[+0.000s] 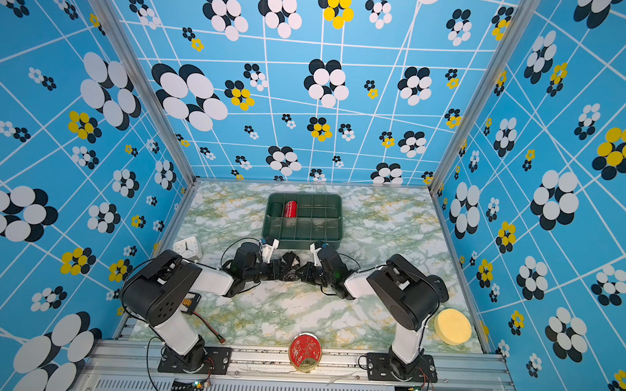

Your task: Roll the socks

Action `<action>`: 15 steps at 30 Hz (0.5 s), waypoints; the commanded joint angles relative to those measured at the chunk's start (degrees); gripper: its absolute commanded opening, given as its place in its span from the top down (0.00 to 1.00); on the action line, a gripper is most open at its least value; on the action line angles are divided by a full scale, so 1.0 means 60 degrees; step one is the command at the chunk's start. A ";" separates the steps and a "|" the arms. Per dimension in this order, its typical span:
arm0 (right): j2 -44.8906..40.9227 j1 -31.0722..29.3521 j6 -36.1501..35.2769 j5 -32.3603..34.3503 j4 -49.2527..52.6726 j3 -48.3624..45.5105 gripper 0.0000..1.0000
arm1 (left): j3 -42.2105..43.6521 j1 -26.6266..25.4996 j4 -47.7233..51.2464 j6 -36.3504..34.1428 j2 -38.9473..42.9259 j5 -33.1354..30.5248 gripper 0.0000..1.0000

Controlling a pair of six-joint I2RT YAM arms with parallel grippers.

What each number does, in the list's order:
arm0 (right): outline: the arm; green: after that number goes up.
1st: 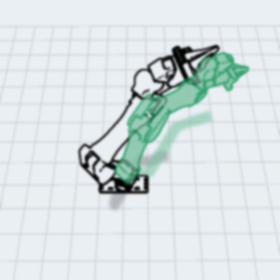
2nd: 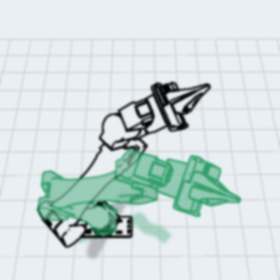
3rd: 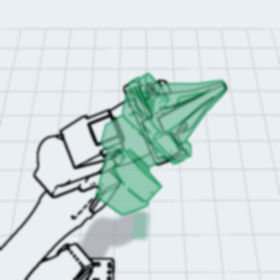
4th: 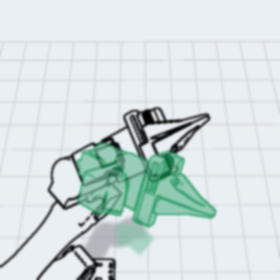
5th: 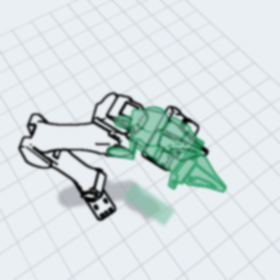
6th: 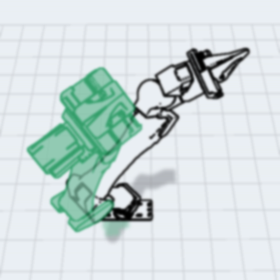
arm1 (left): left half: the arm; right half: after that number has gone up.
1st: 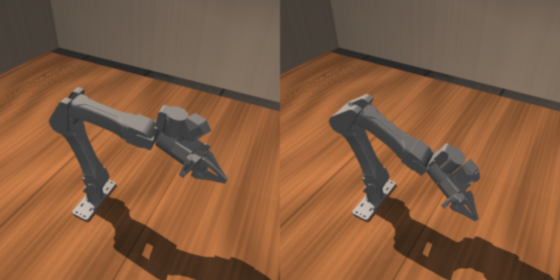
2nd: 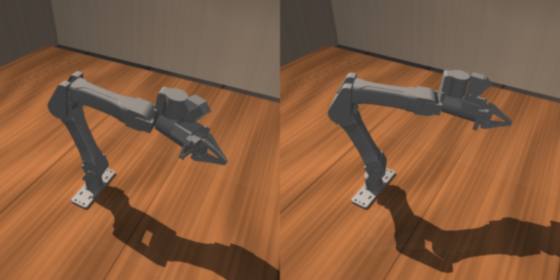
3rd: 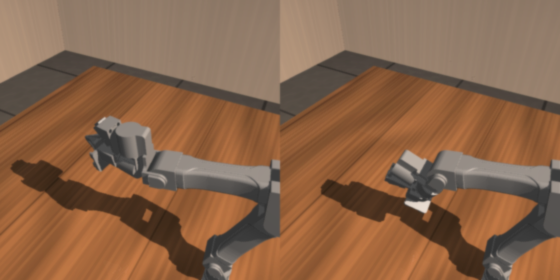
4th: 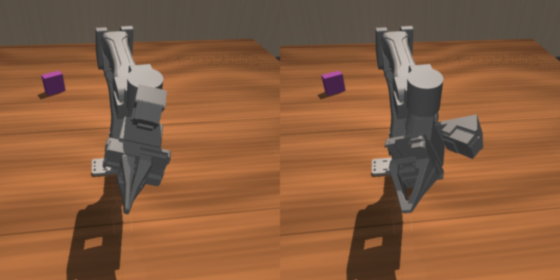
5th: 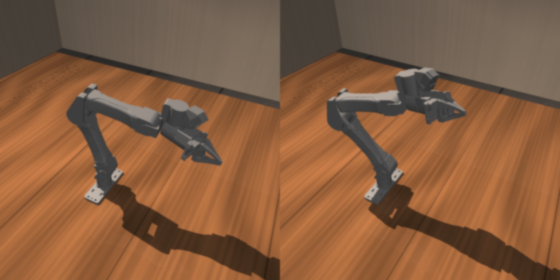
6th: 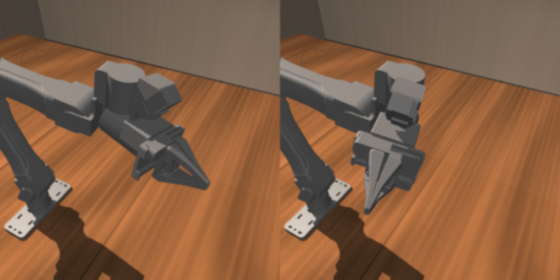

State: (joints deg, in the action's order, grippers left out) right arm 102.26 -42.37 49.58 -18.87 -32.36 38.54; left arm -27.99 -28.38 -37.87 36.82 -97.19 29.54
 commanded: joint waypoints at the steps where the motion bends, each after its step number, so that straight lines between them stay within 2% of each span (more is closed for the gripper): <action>1: -0.0624 -0.0296 -0.0958 0.0627 0.1567 0.0419 0.98 | 0.0275 -0.0287 0.3086 -0.0195 -0.0218 -0.0936 1.00; 9: -0.1630 -0.0830 -0.1977 0.1912 0.4148 0.1003 0.99 | 0.0099 -0.0541 0.4319 -0.0477 0.0685 -0.1332 1.00; 15: -0.1966 -0.1155 -0.2367 0.2369 0.5247 0.1319 1.00 | 0.0043 -0.0689 0.4798 -0.0599 0.1095 -0.1451 1.00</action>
State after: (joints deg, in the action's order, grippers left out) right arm 92.86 -48.86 38.24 -7.73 -6.26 44.51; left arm -29.12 -32.56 -22.46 34.89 -89.38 26.52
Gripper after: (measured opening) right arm 0.090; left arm 0.045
